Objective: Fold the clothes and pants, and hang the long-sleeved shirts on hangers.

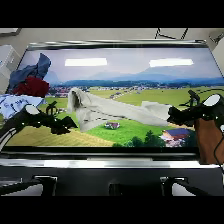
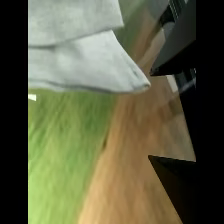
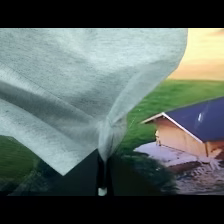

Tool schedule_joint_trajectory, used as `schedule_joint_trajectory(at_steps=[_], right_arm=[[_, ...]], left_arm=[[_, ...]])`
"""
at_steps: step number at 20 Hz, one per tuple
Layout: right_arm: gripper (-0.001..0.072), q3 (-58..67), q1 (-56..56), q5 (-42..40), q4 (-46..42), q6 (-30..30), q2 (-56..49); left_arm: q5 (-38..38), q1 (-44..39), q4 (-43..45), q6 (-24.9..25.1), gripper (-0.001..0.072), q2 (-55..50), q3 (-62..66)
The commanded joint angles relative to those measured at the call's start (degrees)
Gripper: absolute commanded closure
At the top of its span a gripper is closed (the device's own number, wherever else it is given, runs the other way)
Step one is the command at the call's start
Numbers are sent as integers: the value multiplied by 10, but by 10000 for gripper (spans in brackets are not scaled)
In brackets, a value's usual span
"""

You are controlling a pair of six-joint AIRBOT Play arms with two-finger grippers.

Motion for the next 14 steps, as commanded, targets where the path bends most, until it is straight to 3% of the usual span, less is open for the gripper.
schedule_joint_trajectory(at_steps=[1,4,5,7,8,11,14], right_arm=[[659,0,0,-2,0,0,0],[659,0,0,-9,0,2,0],[659,0,0,-9,0,2,0],[659,0,0,-9,2,2,0],[659,0,0,-9,7,2,0],[660,21,0,-14,33,2,2],[660,119,0,-19,29,2,25]], left_arm=[[86,-49,-84,9,189,-15,-31],[113,-71,-133,9,221,-38,-31],[119,-77,-138,8,315,-43,-31],[134,-90,-145,9,593,-43,-31],[134,-92,-155,15,657,-43,-28],[131,-82,-163,82,686,-10,23],[132,-48,-137,163,687,90,153]])
